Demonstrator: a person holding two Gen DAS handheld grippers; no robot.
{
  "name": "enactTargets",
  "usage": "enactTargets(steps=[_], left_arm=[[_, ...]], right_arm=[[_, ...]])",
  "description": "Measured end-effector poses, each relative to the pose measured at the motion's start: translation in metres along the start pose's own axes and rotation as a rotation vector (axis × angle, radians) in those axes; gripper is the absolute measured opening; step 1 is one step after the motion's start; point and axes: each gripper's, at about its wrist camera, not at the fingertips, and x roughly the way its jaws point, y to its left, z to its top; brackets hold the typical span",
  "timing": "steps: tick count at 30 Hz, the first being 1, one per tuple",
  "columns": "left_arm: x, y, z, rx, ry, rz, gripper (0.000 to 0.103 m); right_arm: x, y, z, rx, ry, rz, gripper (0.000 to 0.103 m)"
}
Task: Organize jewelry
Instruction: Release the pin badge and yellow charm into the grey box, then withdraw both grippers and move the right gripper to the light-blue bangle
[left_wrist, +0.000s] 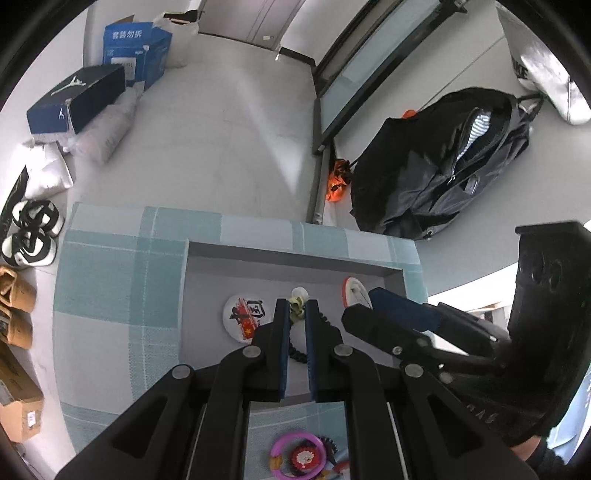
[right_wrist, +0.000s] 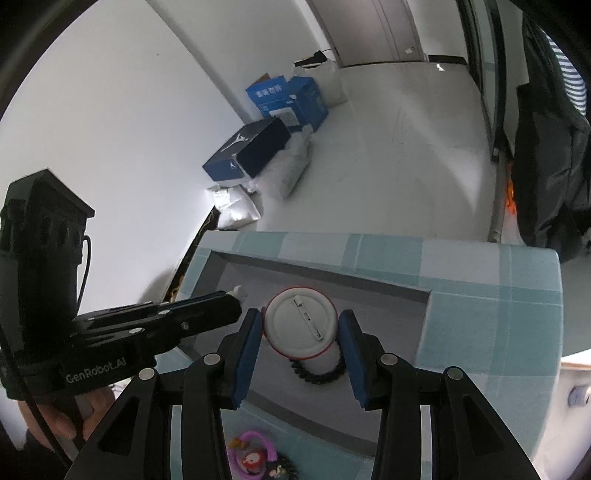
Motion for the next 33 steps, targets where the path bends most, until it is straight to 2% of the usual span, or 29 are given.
enactTargets(steps=[2, 3, 4, 5, 6, 7, 8, 10, 12, 15, 25, 30, 33], left_arm=[[0.001, 0.001, 0.000, -0.012, 0.007, -0.022, 0.005], [0.004, 0.001, 0.001, -0.020, 0.039, -0.030, 0.006], [0.006, 0.000, 0.002, -0.020, 0.060, -0.024, 0.010], [0.007, 0.001, 0.002, -0.023, 0.067, -0.006, 0.021], [0.006, 0.002, 0.002, -0.028, 0.063, 0.012, 0.029], [0.004, 0.004, 0.002, -0.034, 0.051, 0.010, 0.051], [0.001, 0.006, 0.001, -0.042, 0.036, 0.013, 0.064], [-0.005, 0.010, 0.001, -0.061, 0.011, 0.011, 0.065], [-0.011, 0.012, 0.000, -0.073, 0.003, 0.000, 0.065], [-0.015, 0.010, -0.001, -0.068, -0.023, 0.020, 0.065], [-0.040, -0.002, -0.022, -0.017, -0.137, 0.184, 0.065], [-0.042, 0.002, -0.040, -0.035, -0.136, 0.205, 0.065], [-0.044, 0.000, -0.052, -0.033, -0.138, 0.206, 0.066]], right_arm=[[-0.001, 0.004, 0.000, -0.022, -0.011, -0.018, 0.043], [-0.003, 0.004, 0.000, -0.024, -0.022, -0.011, 0.044], [-0.006, 0.004, 0.000, -0.022, -0.040, -0.007, 0.050], [-0.008, 0.003, 0.000, -0.021, -0.047, -0.008, 0.061], [-0.012, 0.002, 0.001, -0.019, -0.055, -0.015, 0.067], [-0.016, 0.001, 0.000, -0.018, -0.066, -0.021, 0.068], [-0.018, 0.000, 0.001, -0.018, -0.074, -0.020, 0.068], [-0.026, -0.004, 0.001, -0.010, -0.098, -0.019, 0.070], [-0.032, -0.009, 0.000, 0.012, -0.114, -0.022, 0.076], [-0.039, -0.013, -0.001, 0.028, -0.131, -0.021, 0.077], [-0.060, -0.004, -0.014, -0.043, -0.163, -0.064, 0.087], [-0.077, 0.004, -0.028, -0.071, -0.203, -0.060, 0.098], [-0.084, 0.012, -0.039, -0.097, -0.217, -0.066, 0.099]])
